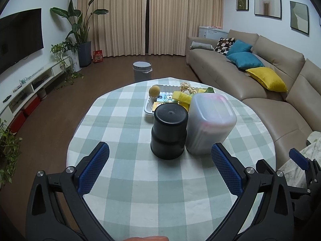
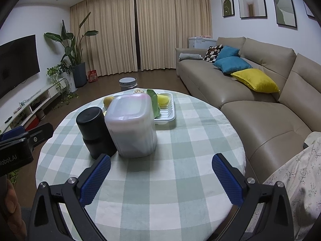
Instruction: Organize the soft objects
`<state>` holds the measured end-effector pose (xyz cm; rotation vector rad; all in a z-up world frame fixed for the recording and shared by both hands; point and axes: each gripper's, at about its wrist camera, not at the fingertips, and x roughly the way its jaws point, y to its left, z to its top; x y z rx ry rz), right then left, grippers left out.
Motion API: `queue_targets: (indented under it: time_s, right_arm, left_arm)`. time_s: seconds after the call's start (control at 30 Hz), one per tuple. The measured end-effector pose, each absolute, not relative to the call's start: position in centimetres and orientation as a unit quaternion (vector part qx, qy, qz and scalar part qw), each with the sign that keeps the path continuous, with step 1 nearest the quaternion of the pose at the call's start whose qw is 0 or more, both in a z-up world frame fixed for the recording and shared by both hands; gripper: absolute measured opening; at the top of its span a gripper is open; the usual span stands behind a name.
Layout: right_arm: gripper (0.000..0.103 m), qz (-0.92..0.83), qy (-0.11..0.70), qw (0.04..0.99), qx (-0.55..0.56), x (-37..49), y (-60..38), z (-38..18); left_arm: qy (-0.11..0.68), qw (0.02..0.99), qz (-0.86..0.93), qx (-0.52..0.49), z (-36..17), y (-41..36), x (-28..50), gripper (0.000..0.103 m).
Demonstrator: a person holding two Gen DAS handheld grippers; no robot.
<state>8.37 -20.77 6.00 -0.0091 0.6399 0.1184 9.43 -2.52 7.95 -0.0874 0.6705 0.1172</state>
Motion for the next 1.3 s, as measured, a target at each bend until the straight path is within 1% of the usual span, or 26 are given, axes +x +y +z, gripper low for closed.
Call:
queue_targets:
  time_s: [1.3]
  right_arm:
    - [0.103,0.066,0.318,0.946,-0.014,8.3,-19.5,5.6]
  left_arm:
    - [0.334,0.940,0.057,-0.043,7.6,-2.3,9.5,0.103]
